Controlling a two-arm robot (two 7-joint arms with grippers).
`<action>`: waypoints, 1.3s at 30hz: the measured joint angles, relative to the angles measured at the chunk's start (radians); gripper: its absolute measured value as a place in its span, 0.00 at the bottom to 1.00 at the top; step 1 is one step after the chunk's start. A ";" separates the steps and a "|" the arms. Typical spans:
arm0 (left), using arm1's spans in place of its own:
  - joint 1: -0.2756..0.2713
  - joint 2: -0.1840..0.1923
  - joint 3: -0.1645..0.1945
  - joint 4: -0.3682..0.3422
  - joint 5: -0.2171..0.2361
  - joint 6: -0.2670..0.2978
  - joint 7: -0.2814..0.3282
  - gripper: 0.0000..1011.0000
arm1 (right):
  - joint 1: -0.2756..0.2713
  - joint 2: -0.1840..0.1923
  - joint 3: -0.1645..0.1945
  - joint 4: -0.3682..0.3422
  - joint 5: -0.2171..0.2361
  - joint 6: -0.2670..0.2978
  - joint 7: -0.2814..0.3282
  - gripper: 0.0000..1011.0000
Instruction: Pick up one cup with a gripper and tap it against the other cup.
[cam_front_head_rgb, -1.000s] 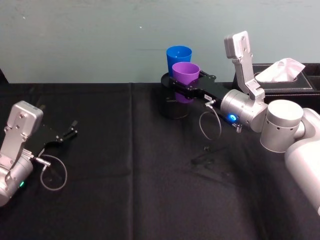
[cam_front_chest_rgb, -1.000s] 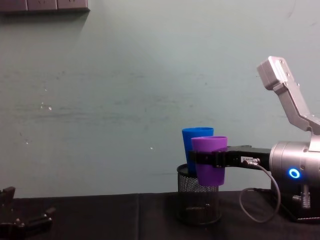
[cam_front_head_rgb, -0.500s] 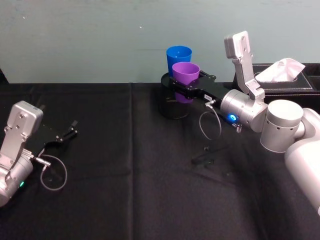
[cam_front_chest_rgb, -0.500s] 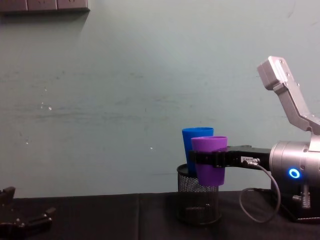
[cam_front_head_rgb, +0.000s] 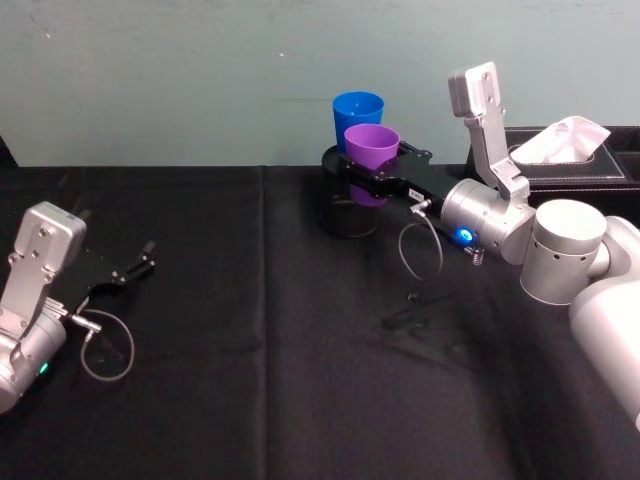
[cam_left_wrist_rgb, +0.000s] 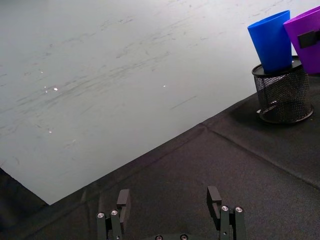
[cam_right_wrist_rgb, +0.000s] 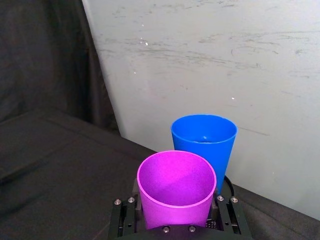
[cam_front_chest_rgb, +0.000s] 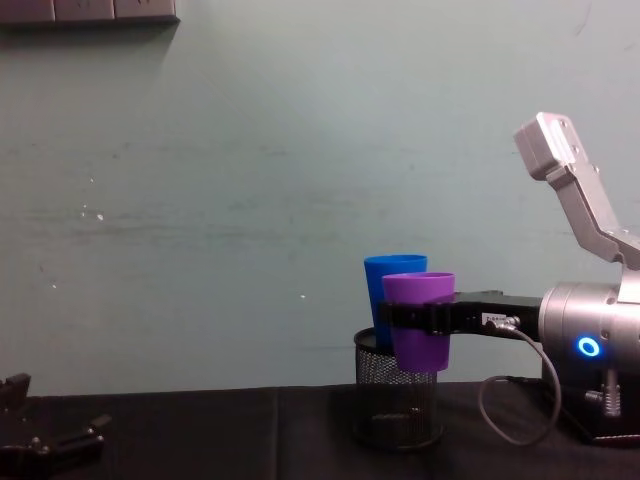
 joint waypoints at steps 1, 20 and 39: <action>0.000 0.000 0.000 0.000 0.000 0.000 0.000 0.99 | 0.000 0.000 0.000 0.000 0.000 0.000 0.000 0.72; 0.000 0.000 0.000 0.000 0.000 0.000 0.000 0.99 | 0.000 0.000 0.000 0.000 0.000 0.000 0.000 0.72; 0.000 0.000 0.000 0.000 0.000 0.000 0.000 0.99 | 0.000 0.000 0.000 0.000 0.000 0.000 0.000 0.72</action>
